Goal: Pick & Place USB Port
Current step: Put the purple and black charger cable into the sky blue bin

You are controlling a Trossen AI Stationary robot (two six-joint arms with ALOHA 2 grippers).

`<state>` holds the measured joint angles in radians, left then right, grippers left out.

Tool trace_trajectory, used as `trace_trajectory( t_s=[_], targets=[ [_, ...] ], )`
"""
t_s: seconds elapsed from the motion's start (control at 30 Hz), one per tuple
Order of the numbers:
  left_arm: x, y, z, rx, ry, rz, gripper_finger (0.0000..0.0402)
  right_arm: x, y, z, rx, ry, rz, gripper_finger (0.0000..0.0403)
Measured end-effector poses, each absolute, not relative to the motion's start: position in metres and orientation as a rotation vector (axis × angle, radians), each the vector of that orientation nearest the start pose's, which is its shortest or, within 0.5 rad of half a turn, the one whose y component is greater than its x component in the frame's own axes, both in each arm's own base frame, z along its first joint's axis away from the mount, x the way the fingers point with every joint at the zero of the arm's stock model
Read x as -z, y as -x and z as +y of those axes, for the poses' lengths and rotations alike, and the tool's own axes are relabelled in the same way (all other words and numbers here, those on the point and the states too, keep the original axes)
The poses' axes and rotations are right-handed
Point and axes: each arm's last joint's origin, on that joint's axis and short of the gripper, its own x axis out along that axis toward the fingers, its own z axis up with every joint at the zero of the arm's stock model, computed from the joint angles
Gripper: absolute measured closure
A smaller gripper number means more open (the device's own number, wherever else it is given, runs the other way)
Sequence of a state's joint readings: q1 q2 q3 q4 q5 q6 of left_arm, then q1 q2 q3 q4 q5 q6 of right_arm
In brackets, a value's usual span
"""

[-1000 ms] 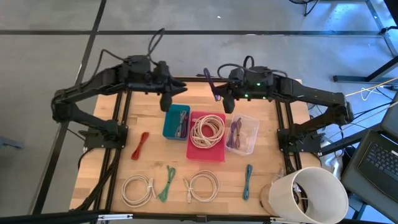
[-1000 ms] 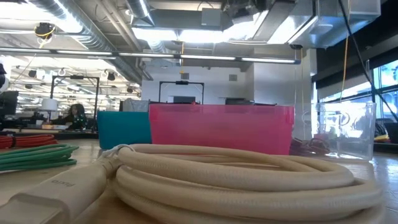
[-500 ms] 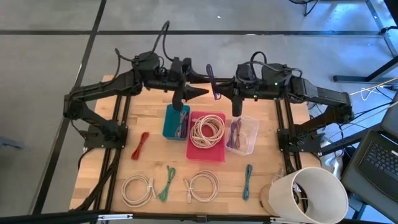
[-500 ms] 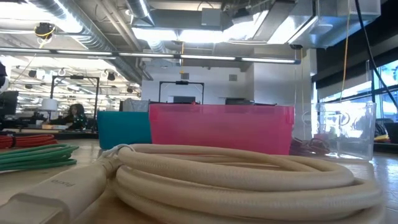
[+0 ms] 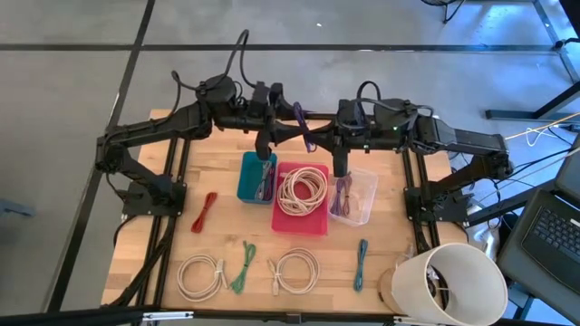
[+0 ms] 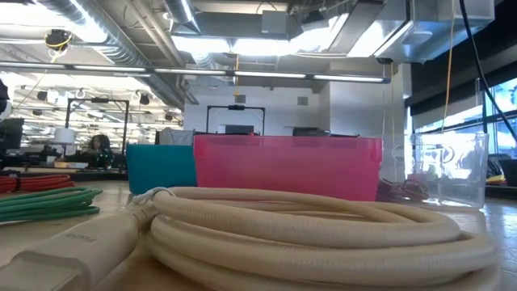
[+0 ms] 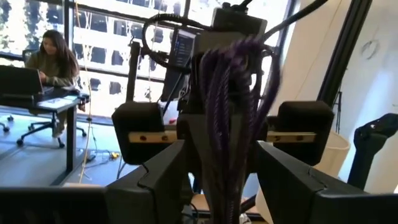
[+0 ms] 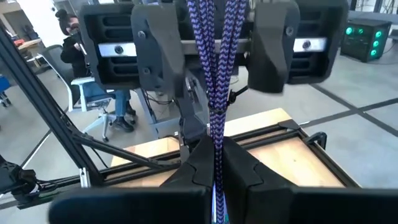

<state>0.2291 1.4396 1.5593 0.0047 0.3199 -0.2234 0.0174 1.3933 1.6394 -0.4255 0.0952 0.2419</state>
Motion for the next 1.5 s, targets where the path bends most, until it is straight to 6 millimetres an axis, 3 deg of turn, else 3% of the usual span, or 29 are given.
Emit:
trace_trajectory(
  t_s=[0.13, 0.3, 0.37, 0.6, 0.9, 1.07, 1.23, 1.5],
  targets=[
    [-0.465, -0.310, 0.063, 0.103, 0.191, -0.103, 0.0248, -0.464, -0.292, 0.002, 0.095, -0.224, 0.162, 0.0393],
    [-0.465, -0.310, 0.062, 0.153, 0.177, -0.096, 0.0364, -0.464, -0.293, 0.002, 0.092, -0.224, 0.167, 0.0393],
    [-0.465, -0.310, 0.062, 0.167, 0.173, -0.093, 0.0383, -0.463, -0.293, 0.002, 0.093, -0.221, 0.169, 0.0393],
    [-0.465, -0.310, 0.062, 0.165, 0.173, -0.094, 0.0387, -0.463, -0.293, 0.002, 0.094, -0.193, 0.171, 0.0378],
    [-0.464, -0.308, 0.063, 0.160, 0.202, -0.077, 0.0387, -0.459, -0.280, -0.002, 0.235, -0.078, 0.265, 0.0173],
    [-0.463, -0.295, 0.067, 0.093, 0.252, -0.002, 0.0387, -0.457, -0.256, -0.007, 0.404, -0.039, 0.360, 0.0101],
    [-0.450, -0.279, 0.078, -0.164, 0.392, 0.162, 0.0388, -0.453, -0.230, -0.011, 0.575, -0.033, 0.462, 0.0083],
    [-0.404, -0.269, 0.103, -0.601, 0.582, 0.494, 0.0388, -0.444, -0.198, -0.015, 0.745, -0.037, 0.596, 0.0081]
  ],
)
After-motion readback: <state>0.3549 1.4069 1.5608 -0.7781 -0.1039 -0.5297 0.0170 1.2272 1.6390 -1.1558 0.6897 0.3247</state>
